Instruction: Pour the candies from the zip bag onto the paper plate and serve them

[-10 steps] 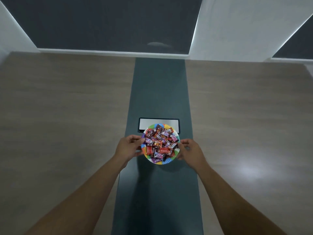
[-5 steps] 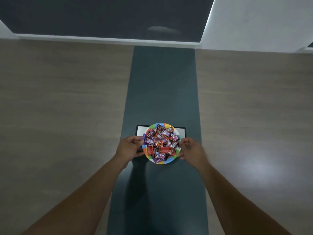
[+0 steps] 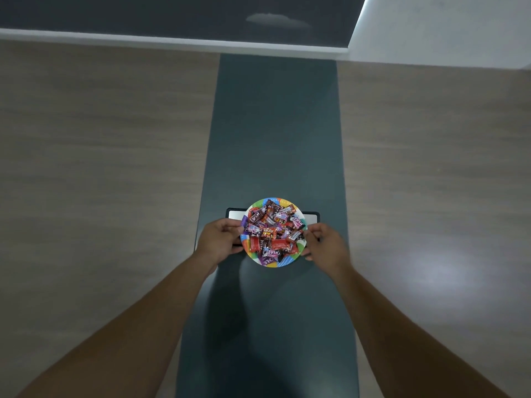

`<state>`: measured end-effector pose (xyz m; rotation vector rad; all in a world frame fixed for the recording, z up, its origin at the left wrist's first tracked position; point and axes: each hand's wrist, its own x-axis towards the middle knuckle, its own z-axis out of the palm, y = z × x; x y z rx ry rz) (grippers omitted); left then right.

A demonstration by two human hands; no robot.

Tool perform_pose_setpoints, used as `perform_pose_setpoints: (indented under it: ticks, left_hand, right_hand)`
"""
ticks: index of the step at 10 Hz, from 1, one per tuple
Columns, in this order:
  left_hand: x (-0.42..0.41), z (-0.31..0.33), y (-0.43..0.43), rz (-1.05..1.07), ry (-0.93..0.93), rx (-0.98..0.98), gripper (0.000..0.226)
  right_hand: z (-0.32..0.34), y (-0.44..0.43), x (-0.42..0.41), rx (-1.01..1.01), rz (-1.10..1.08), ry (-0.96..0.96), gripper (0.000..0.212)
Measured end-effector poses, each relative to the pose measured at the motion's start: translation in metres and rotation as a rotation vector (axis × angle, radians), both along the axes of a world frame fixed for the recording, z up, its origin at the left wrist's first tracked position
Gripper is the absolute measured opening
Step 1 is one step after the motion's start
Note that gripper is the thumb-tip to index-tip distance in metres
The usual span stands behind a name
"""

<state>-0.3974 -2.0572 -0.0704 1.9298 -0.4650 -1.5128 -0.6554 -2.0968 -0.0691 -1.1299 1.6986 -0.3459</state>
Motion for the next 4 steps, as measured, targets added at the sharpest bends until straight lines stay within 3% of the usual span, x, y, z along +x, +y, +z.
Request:
perform_pose_setpoints:
  ticks: [2, 4]
  left_hand:
    - [0.003, -0.006, 0.001, 0.019, 0.011, -0.016, 0.008]
    - [0.004, -0.001, 0.022, -0.007, -0.172, -0.087, 0.024]
  right_hand:
    - [-0.003, -0.002, -0.003, -0.026, -0.006, 0.002, 0.011]
    - [-0.004, 0.019, -0.016, -0.101, -0.060, 0.076, 0.019]
